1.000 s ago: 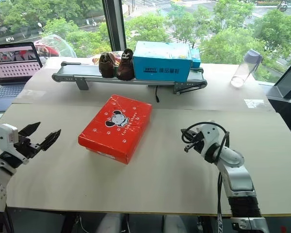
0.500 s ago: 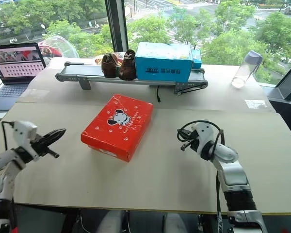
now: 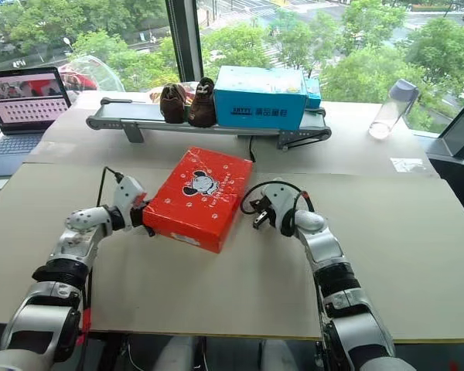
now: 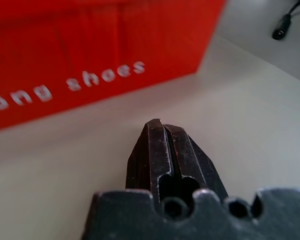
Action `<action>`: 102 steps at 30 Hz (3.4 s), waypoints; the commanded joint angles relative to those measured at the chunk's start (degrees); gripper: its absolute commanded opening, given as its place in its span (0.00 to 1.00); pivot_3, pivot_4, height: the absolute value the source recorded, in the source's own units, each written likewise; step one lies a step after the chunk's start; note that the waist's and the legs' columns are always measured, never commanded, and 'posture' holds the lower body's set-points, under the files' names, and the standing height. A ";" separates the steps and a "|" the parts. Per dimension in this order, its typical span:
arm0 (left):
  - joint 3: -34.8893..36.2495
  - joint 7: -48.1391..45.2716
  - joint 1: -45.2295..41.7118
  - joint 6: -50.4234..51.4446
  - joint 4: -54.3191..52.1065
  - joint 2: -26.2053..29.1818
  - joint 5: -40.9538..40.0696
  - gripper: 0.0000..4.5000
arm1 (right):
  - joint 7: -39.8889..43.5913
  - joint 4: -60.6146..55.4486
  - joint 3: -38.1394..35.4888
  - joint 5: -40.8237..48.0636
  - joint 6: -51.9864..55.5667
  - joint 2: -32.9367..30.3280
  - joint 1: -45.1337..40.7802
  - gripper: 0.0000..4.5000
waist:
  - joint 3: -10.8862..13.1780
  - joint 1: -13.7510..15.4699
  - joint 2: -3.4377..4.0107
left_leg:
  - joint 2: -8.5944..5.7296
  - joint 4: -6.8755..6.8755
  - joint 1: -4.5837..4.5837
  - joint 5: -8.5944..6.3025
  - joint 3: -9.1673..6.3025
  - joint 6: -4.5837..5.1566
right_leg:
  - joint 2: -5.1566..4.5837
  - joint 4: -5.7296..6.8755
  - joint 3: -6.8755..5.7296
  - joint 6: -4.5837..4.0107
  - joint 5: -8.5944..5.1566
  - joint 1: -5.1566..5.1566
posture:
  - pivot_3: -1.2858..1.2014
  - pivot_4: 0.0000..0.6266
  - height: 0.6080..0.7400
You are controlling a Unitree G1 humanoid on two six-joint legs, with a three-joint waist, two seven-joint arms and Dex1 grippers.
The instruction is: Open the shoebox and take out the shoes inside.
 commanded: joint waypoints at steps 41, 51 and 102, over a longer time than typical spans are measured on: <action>-1.38 -8.90 13.91 30.57 -44.05 11.66 -9.18 0.02 | 11.47 -16.32 -10.12 4.52 10.43 -23.56 11.69 0.00 | 0.15 0.08 0.09 | -0.01 0.22 0.14 0.02 -0.01 0.03 | -0.10 -0.01 0.06 -0.03 -0.29 0.16 | 0.52 0.24 1.00; 9.40 -18.18 6.22 52.01 -56.46 24.57 -32.12 0.02 | 27.35 -21.87 -11.04 14.19 15.43 -30.27 17.35 0.00 | 0.20 -0.16 0.09 | -0.02 0.13 -0.38 0.01 0.00 0.10 | -0.05 0.03 0.07 0.12 -0.18 -0.31 | 0.52 0.24 1.00; 20.68 -5.05 6.02 65.46 -66.81 41.56 -54.74 0.00 | 9.37 -29.49 -4.99 30.88 72.66 -10.72 -32.92 0.34 | 0.72 -0.27 -0.20 | 0.95 0.10 -0.55 0.44 0.12 -0.50 | 0.86 0.41 0.19 -0.65 0.24 -0.94 | 0.52 0.24 1.00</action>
